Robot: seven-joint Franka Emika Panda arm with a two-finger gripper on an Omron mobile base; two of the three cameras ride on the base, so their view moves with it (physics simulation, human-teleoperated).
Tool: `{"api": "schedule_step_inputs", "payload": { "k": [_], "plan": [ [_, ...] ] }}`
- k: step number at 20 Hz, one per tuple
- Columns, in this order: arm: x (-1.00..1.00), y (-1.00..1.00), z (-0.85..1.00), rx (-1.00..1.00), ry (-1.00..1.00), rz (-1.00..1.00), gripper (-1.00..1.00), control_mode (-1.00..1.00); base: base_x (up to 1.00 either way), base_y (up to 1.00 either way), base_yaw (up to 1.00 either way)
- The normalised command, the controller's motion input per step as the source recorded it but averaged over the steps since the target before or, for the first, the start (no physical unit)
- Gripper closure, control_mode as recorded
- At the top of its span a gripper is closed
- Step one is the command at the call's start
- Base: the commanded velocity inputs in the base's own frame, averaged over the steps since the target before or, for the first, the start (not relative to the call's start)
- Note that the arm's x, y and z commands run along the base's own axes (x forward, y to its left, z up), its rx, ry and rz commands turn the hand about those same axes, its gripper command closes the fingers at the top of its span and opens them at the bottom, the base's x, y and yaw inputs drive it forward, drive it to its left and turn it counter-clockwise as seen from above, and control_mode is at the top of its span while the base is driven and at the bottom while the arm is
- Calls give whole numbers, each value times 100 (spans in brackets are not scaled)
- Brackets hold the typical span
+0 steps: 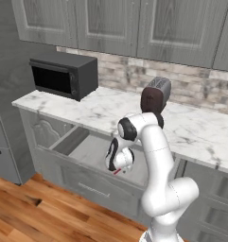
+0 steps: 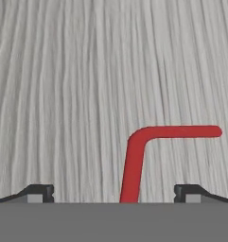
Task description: Take a straw from the drawer in front and place it inside the glass cup on the dining counter.
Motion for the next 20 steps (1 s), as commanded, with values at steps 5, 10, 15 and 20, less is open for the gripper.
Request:
{"api": "schedule_step_inputs", "payload": {
  "k": [5,10,15,20],
  "plan": [
    [7,0,-57,0,6,0,100,-100,0,0,0],
    [-6,0,-60,0,11,0,100,-100,0,0,0],
    [-29,0,-53,1,9,0,100,-100,0,0,0],
    [-13,0,-33,3,6,0,100,-100,0,0,0]
  ]
}}
